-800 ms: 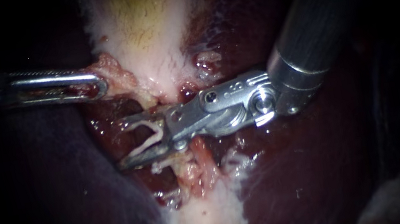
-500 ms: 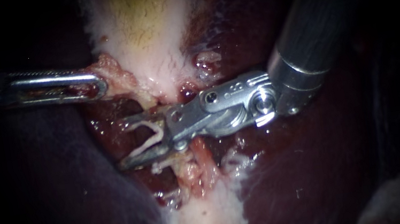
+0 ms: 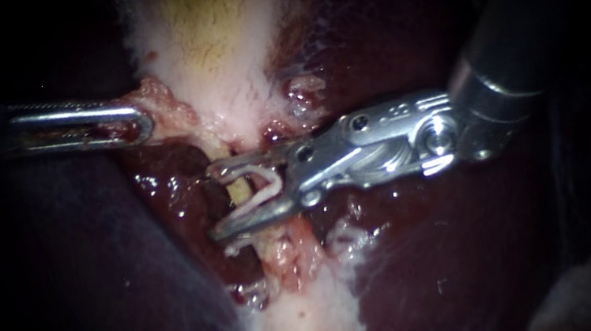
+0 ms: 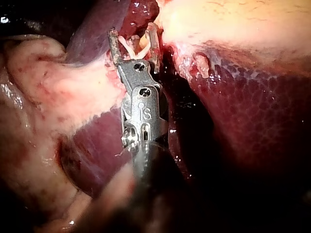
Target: Clipping third clip left tube
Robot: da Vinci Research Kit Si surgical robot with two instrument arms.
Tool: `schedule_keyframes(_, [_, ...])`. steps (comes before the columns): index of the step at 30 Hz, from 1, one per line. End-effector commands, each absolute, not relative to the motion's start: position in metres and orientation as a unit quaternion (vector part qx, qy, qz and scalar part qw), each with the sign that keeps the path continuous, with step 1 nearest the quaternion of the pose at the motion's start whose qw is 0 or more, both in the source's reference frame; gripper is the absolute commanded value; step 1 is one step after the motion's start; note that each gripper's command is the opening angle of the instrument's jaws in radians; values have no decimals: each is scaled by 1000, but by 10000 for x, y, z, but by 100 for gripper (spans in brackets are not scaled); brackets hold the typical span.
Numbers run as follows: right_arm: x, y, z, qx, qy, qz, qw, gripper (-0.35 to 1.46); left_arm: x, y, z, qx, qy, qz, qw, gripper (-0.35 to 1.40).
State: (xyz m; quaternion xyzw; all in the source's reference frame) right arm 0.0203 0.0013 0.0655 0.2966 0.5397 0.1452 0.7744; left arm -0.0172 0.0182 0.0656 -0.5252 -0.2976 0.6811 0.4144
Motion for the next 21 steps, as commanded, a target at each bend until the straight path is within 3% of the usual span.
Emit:
schedule_keyframes(1, [202, 13, 657, 298, 539, 147, 774, 46, -172, 182, 655, -525, -298, 681, 415, -35])
schedule_keyframes(11, [191, 21, 672, 304, 535, 156, 772, 45, -170, 181, 653, -525, -298, 681, 415, -35])
schedule_keyframes(21, [212, 16, 721, 294, 532, 160, 778, 49, -172, 179, 649, -525, -298, 681, 415, -35])
